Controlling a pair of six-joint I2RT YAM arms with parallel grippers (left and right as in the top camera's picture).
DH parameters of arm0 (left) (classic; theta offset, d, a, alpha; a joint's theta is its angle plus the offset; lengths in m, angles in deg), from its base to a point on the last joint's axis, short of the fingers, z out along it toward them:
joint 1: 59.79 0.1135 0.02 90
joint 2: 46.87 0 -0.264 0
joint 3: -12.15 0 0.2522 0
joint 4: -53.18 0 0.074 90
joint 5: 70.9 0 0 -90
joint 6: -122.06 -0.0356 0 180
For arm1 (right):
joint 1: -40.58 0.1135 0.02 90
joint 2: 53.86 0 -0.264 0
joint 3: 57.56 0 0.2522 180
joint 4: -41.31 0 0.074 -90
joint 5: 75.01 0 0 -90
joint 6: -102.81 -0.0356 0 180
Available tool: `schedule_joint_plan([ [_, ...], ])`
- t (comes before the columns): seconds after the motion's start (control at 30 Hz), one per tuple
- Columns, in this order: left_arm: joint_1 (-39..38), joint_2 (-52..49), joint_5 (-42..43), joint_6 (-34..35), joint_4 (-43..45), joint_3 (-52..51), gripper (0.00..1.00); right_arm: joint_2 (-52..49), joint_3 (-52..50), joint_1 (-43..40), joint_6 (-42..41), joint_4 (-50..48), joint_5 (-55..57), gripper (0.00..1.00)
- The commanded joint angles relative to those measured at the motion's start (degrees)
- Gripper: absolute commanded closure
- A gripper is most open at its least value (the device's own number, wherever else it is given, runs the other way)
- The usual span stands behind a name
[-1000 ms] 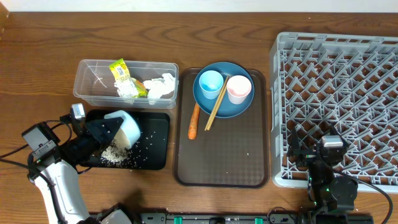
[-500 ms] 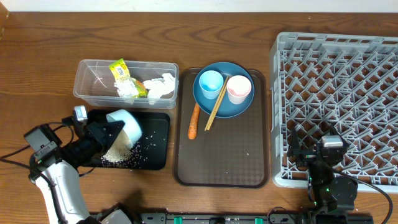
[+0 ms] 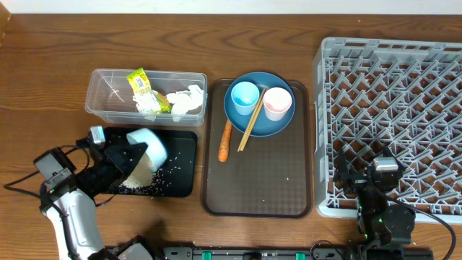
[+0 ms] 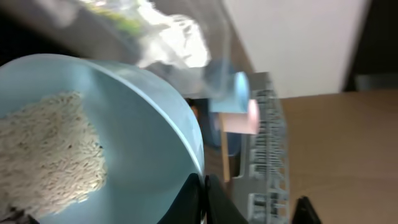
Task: Sort waste into correct bins and load items into the dishwasher rack
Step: 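Tilt the bowl with left gripper to pour rice onto black tray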
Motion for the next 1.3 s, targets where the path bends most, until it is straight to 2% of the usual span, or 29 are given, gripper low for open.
schedule_joint_plan([
  [0.0,0.26,-0.07,6.08,0.81,-0.11,0.04,0.94,0.31,-0.09,-0.37,-0.7,0.22,0.17,0.01],
  [0.13,0.26,-0.07,6.73,-0.02,-2.6,0.04,0.94,0.31,-0.09,-0.37,-0.7,0.22,0.17,0.01],
  [0.23,0.31,-0.09,7.21,0.13,-2.19,0.04,0.93,0.31,-0.09,-0.37,-0.7,0.22,0.2,0.01],
  [0.3,0.31,-0.09,11.67,-0.37,-2.32,0.04,0.94,0.31,-0.09,-0.37,-0.7,0.22,0.17,0.01],
  [0.53,0.31,-0.44,13.33,-0.31,-0.9,0.04,0.94,0.31,-0.09,-0.37,-0.7,0.22,0.17,0.01],
  [0.63,0.79,-0.57,9.7,1.55,0.26,0.04,0.94,0.31,-0.09,-0.37,-0.7,0.22,0.17,0.01],
  [0.73,0.87,-0.68,15.74,1.18,0.22,0.04,0.94,0.31,-0.09,-0.37,-0.7,0.22,0.17,0.01],
  [0.8,0.87,-0.68,16.17,1.2,0.22,0.04,0.94,0.31,-0.09,-0.37,-0.7,0.22,0.17,0.01],
  [1.13,0.83,-0.68,7.96,1.51,0.04,0.04,0.94,0.31,-0.09,-0.37,-0.7,0.22,0.17,0.01],
  [1.27,0.83,-0.68,0.13,4.55,0.28,0.04,0.94,0.31,-0.09,-0.37,-0.7,0.22,0.17,0.01],
])
